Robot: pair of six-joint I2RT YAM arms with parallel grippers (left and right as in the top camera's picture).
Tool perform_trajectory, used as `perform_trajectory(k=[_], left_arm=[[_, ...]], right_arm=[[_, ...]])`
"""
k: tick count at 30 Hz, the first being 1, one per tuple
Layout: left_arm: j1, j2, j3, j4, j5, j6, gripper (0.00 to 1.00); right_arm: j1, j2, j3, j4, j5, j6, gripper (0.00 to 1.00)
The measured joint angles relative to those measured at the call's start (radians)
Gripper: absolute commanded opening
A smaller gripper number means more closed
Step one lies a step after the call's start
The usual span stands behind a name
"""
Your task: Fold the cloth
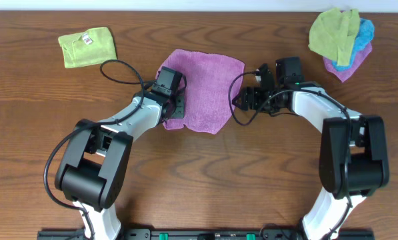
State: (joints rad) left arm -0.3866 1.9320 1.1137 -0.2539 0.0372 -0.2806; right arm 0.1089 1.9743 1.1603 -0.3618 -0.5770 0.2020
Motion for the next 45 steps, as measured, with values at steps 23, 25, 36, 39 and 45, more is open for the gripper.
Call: perform_trajectory(k=[23,25,36,39,45], left_arm=[[0.0,0.0,0.0,0.0,0.0,0.0,0.06],[0.0,0.0,0.0,0.0,0.0,0.0,0.06],[0.0,0.0,0.0,-0.001,0.0,0.0,0.06],[0.0,0.0,0.0,-0.001,0.0,0.0,0.06],[0.0,0.0,0.0,-0.001,0.0,0.0,0.06]], right_arm=[[0.122,0.097,0.037,0.127,-0.19,0.099,0.75],[0.126,0.097,0.038,0.094,-0.214,0.102,0.74],[0.126,0.116,0.025,0.023,-0.368,0.102,0.71],[0.126,0.126,0.02,0.055,-0.402,0.108,0.71],[0.128,0.132,0.009,0.113,-0.44,0.14,0.7]])
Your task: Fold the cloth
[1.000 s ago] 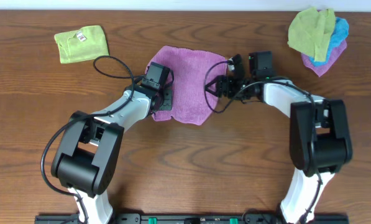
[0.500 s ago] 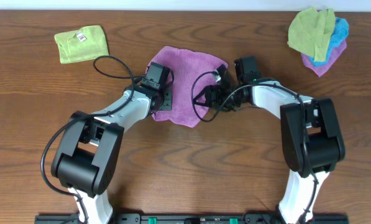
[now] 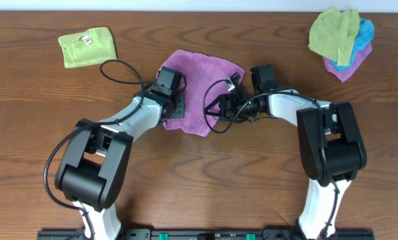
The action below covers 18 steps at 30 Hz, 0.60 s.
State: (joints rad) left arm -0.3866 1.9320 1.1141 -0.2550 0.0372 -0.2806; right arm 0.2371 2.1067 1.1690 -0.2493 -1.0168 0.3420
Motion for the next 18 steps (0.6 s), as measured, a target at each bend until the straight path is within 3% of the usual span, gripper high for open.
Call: perform_trajectory(k=[18], left_arm=[[0.019,0.003,0.0,0.002,-0.071,0.034,0.06]], right_arm=[[0.003,-0.322,-0.008,0.076,-0.068,0.118,0.73]])
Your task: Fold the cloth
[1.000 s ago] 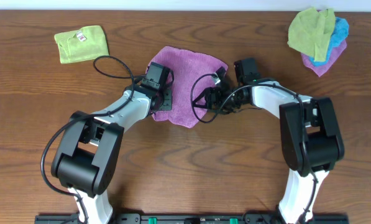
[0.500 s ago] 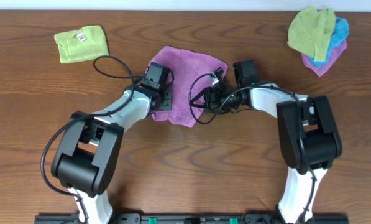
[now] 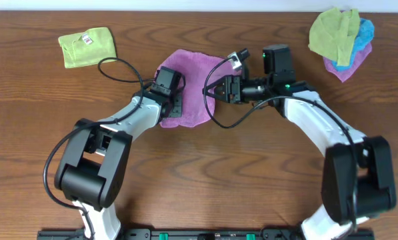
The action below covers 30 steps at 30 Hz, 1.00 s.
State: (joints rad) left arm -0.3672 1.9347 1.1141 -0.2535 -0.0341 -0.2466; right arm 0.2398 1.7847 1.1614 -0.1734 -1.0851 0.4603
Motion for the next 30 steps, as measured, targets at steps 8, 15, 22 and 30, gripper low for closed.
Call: perform_trajectory(k=[8,15,22,30], left_arm=[[0.108,0.001,0.0,0.0,-0.012,0.011,0.06],[0.125,0.001,0.002,-0.004,-0.013,0.011,0.06],[0.13,0.001,0.011,-0.042,0.012,0.011,0.06],[0.138,-0.005,0.042,-0.209,0.098,0.004,0.06]], right_arm=[[-0.026,-0.055,0.0,-0.125,0.002,-0.005,0.72],[-0.033,-0.055,0.0,-0.373,0.087,-0.095,0.71],[-0.03,-0.055,0.0,-0.38,0.285,-0.151,0.67],[-0.017,-0.055,0.0,-0.327,0.477,-0.17,0.54]])
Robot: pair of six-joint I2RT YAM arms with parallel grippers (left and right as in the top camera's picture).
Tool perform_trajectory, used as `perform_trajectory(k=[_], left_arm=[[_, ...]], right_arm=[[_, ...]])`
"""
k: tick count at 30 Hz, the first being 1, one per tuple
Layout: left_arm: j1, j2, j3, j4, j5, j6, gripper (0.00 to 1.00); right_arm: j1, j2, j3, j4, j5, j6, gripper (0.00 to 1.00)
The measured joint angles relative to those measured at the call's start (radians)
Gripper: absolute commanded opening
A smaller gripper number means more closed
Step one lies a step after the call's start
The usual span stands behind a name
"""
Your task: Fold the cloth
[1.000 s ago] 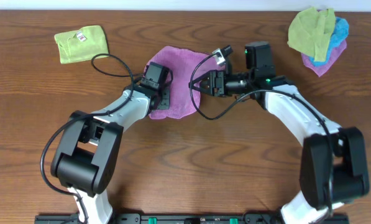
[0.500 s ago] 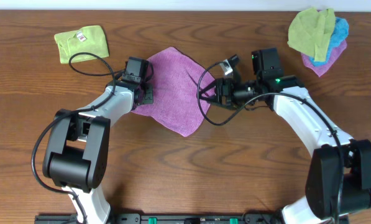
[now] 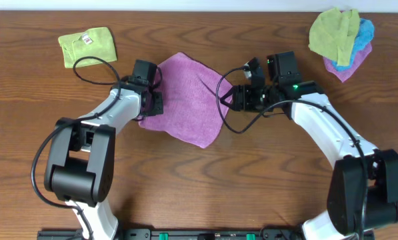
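Observation:
The purple cloth (image 3: pixel 184 93) lies spread on the wooden table between the two arms. It is a slanted rough square with its lowest corner toward the front. My left gripper (image 3: pixel 147 105) sits at the cloth's left edge, shut on it. My right gripper (image 3: pixel 229 98) is at the cloth's right corner and looks shut on that edge, though its fingertips are partly hidden by its own body and cable.
A folded green cloth (image 3: pixel 87 45) lies at the back left. A pile of green, blue and purple cloths (image 3: pixel 341 39) sits at the back right. Black cables loop beside both wrists.
My left gripper has moved left and my right gripper has moved right. The cloth, bunched narrow between them before, is now stretched wide and flat.
At first the cloth lay flat with my left gripper on its left edge and my right gripper off to the right. Then my right gripper was at its right side, and the cloth was pushed in and bunched. Now it lies spread again, shifted left.

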State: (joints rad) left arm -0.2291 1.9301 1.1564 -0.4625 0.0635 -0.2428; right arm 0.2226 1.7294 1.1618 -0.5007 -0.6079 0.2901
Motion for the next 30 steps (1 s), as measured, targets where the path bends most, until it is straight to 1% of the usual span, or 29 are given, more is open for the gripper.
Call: perform_trajectory(k=[5,9,18,21,24,27,30], left_arm=[[-0.001,-0.011,0.004,-0.141,0.062,-0.013,0.06],[-0.017,-0.014,0.005,-0.215,0.078,-0.016,0.06],[-0.118,-0.056,-0.038,-0.256,0.079,-0.019,0.06],[-0.142,-0.084,-0.059,-0.265,0.067,-0.023,0.06],[-0.145,-0.137,-0.067,-0.274,0.037,-0.024,0.06],[-0.144,-0.206,-0.068,-0.283,0.001,-0.035,0.06],[-0.144,-0.257,-0.068,-0.297,-0.018,-0.053,0.06]], right_arm=[[-0.011,0.0,0.0,0.0,0.05,-0.011,0.54],[-0.057,0.0,0.0,-0.022,0.068,-0.029,0.52],[-0.216,0.0,0.0,-0.19,0.09,-0.123,0.5],[-0.221,0.0,0.0,-0.23,0.091,-0.157,0.53],[-0.219,-0.005,0.0,-0.267,0.088,-0.19,0.54],[-0.214,-0.043,-0.001,-0.329,0.087,-0.238,0.56],[-0.208,-0.089,-0.001,-0.352,0.082,-0.265,0.57]])
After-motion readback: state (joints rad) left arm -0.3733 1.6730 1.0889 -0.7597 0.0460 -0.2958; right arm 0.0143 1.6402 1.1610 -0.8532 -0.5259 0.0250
